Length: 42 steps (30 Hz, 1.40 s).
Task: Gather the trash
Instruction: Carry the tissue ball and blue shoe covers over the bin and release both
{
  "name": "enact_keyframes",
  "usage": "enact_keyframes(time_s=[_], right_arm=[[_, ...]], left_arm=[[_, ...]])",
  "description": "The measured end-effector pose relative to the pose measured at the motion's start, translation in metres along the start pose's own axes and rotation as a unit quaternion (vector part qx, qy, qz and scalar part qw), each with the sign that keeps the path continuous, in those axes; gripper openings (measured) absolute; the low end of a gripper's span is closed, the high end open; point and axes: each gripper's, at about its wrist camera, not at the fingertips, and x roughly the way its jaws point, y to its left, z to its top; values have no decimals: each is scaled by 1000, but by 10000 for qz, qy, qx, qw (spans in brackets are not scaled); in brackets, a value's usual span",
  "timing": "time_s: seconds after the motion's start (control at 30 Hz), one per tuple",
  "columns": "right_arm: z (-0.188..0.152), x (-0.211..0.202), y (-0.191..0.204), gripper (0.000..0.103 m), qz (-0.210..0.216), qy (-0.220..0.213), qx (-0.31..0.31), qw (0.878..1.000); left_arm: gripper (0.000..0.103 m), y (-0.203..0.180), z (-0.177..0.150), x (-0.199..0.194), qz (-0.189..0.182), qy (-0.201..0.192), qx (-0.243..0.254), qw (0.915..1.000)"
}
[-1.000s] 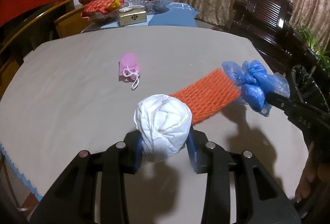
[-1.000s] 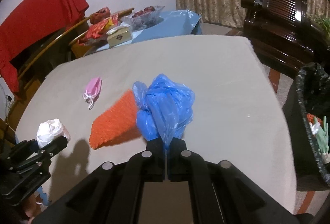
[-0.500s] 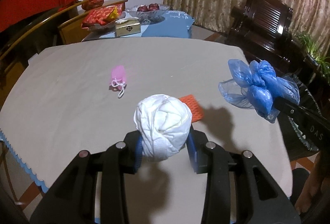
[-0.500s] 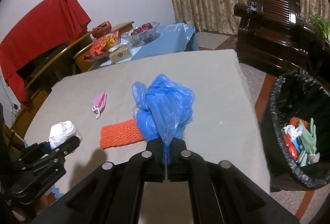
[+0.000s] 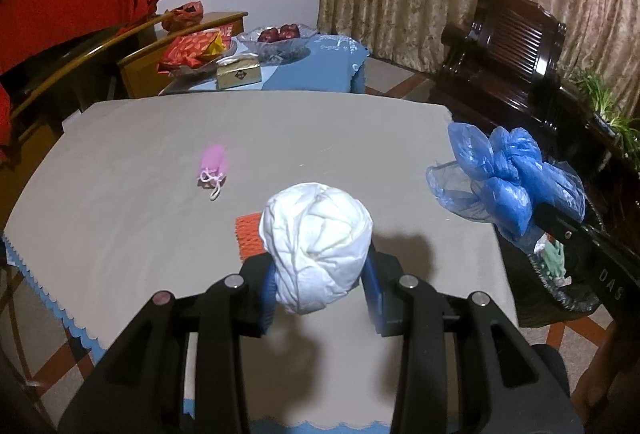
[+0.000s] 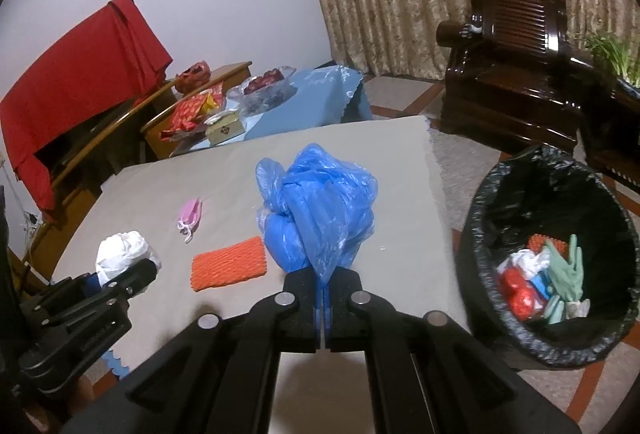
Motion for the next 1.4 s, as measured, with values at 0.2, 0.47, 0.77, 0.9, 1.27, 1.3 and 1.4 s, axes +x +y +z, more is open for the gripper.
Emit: enact_keyframes(time_s=[0.2,0.47,0.77,0.9,1.27,1.3,1.4], right_arm=[[4,-21,-23,1,-116,-115,62,9998],[9,-45,-61,1,-277,-234,184,9992],[11,-66,-112,1,-582,-324,250,9975],[9,-70,-142,1,-788,-295,275,9961],[-5,-56,-229,1,-1215,-53,596,9908],[-6,-53,-235,1,-1228,-21,616,9905],[-9,-41,-254,1,-1257,100,721,9894]], left_arm=[[35,-33,0,-15,-38,-75,125,9999],[35,-80,1,-29,-181,-130,261,9994],[35,-140,4,-29,-326,-137,368,9987],[35,-169,3,-25,-422,-110,471,9979],[35,-254,-5,4,-817,-104,841,9930],[35,-260,-6,8,-814,-101,862,9929],[35,-281,-13,25,-884,-2,972,9913]])
